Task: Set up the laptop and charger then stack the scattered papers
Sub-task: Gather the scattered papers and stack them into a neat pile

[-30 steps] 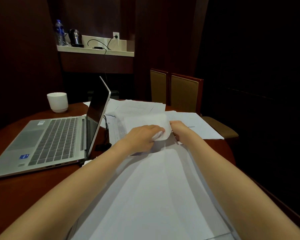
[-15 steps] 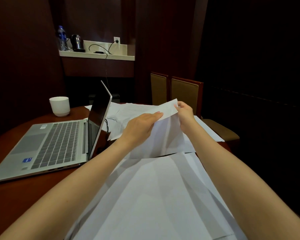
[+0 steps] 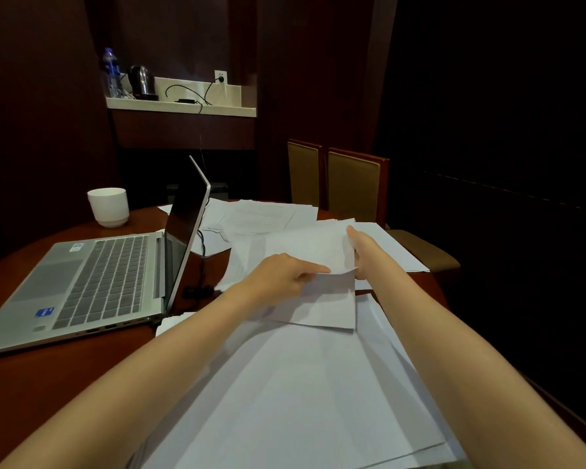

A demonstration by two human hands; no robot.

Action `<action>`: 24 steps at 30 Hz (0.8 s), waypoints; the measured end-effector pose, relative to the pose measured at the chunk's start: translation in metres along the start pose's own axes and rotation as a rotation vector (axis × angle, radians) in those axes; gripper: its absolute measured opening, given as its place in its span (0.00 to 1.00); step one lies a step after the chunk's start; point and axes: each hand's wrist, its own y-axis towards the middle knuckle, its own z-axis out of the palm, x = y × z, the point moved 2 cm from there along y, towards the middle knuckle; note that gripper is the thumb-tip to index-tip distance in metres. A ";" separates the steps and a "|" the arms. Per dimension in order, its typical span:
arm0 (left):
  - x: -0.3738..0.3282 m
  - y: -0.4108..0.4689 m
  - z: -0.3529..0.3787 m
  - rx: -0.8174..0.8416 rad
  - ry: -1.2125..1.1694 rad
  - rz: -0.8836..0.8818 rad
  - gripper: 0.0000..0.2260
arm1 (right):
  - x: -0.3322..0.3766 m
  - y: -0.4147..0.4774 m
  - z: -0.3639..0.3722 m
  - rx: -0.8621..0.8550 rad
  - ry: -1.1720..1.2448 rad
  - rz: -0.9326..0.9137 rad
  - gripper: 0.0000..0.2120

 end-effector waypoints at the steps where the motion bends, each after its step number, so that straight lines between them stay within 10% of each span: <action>1: -0.003 -0.001 0.000 0.026 -0.027 0.013 0.18 | 0.001 -0.007 0.000 0.013 -0.083 0.032 0.26; 5: -0.010 -0.006 0.001 0.085 -0.315 -0.016 0.14 | 0.005 -0.011 -0.002 -0.066 -0.381 -0.048 0.29; 12: 0.029 0.003 -0.023 -0.420 -0.590 -0.512 0.28 | 0.022 -0.011 -0.015 0.032 0.048 -0.354 0.19; 16: 0.047 0.000 -0.031 -0.216 -1.036 -0.814 0.38 | 0.032 -0.016 -0.027 0.138 0.111 -0.560 0.13; 24: 0.040 0.014 -0.055 -0.222 -1.439 -0.759 0.09 | 0.043 -0.017 -0.042 0.149 0.053 -0.668 0.14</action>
